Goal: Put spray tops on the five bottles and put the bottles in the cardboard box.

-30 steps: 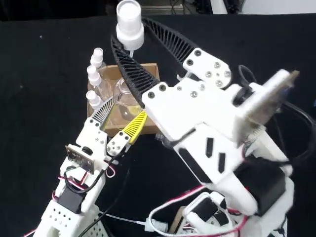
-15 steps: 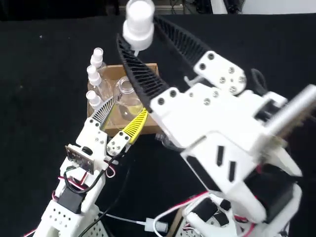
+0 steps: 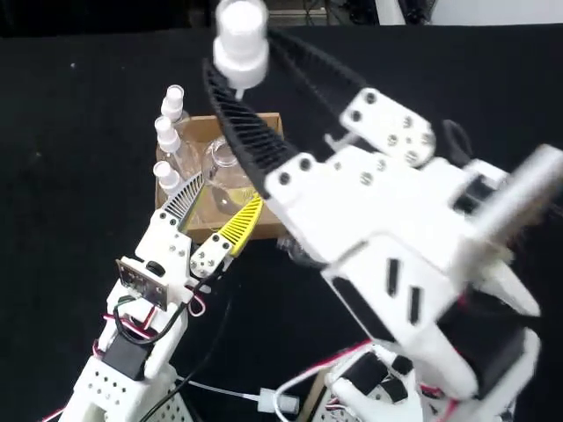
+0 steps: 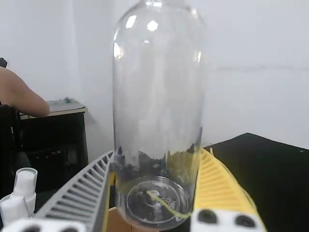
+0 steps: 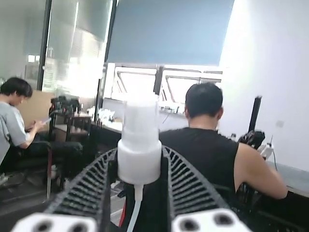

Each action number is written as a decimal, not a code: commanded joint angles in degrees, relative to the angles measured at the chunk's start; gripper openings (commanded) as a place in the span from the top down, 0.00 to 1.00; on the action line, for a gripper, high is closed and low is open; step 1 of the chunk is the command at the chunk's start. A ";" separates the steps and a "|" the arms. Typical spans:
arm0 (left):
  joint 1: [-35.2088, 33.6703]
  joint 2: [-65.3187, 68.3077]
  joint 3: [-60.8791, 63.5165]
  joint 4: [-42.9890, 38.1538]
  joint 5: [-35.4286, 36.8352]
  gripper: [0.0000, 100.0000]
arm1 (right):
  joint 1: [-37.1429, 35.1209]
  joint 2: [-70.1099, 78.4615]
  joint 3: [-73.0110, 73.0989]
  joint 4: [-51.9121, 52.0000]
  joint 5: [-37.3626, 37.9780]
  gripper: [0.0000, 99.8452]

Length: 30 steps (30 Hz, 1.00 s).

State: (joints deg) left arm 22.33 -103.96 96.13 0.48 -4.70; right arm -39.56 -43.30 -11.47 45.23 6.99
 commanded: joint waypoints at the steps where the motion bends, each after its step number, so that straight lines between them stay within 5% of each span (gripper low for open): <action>1: 0.31 -0.53 1.27 0.09 0.53 0.91 | -1.05 0.75 -2.95 -1.58 0.09 0.99; 30: 0.48 -0.53 1.27 0.09 0.62 0.91 | -5.71 0.57 -1.45 4.04 0.62 0.99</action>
State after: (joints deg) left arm 22.33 -103.96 96.13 0.48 -4.70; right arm -44.48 -42.77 -11.65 48.22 6.99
